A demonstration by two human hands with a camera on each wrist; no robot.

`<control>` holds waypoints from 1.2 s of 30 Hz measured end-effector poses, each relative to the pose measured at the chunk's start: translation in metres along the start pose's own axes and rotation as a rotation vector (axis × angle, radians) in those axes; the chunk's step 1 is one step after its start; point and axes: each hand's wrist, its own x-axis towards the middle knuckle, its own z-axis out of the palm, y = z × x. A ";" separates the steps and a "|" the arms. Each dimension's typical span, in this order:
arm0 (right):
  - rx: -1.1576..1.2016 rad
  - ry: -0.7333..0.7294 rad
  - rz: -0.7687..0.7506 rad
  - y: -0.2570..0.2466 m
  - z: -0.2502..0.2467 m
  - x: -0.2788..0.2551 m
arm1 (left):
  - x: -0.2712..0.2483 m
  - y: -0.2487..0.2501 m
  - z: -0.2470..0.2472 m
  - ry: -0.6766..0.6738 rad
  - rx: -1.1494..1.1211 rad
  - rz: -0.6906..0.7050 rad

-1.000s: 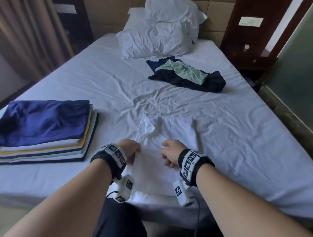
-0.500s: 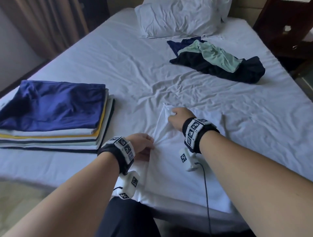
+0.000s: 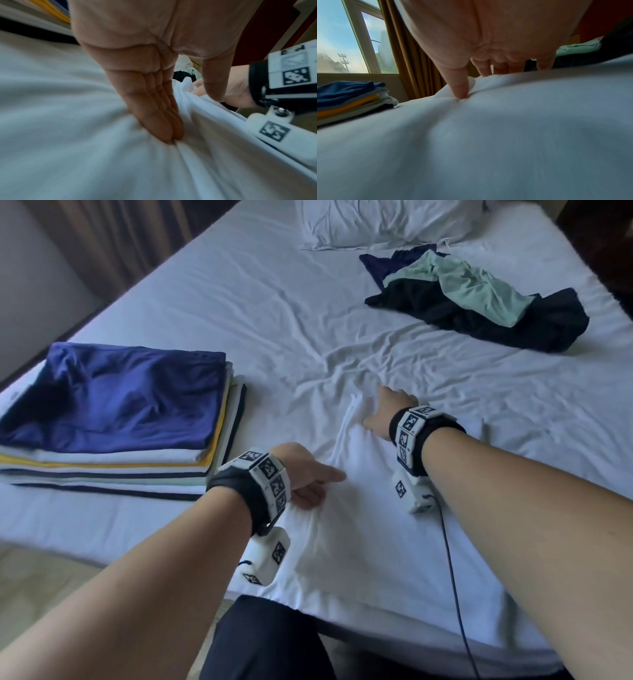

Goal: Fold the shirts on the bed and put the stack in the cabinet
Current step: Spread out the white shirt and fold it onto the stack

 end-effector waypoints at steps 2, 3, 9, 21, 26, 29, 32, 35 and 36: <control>0.020 -0.013 -0.038 -0.005 -0.009 0.001 | -0.001 0.001 0.007 0.036 0.147 0.005; 0.041 -0.011 -0.063 -0.004 -0.016 -0.001 | -0.003 0.002 0.011 0.039 0.251 0.014; 0.141 0.087 -0.151 0.032 -0.077 -0.056 | -0.031 0.001 0.042 0.147 0.654 0.105; 0.360 0.372 -0.127 0.131 -0.182 -0.222 | -0.156 0.042 0.031 0.341 0.767 0.462; 0.587 0.514 -0.114 0.162 -0.199 -0.271 | -0.211 0.065 0.013 0.464 0.957 0.498; 0.744 0.545 -0.141 0.171 -0.192 -0.295 | -0.231 0.068 0.009 0.530 0.744 0.604; 0.847 0.555 -0.164 0.177 -0.170 -0.311 | -0.232 0.057 0.010 0.601 0.366 0.712; 0.943 0.549 -0.149 0.185 -0.140 -0.319 | -0.229 0.035 0.019 0.645 0.124 0.759; 0.976 0.535 -0.144 0.188 -0.128 -0.318 | -0.225 0.026 0.022 0.650 0.067 0.777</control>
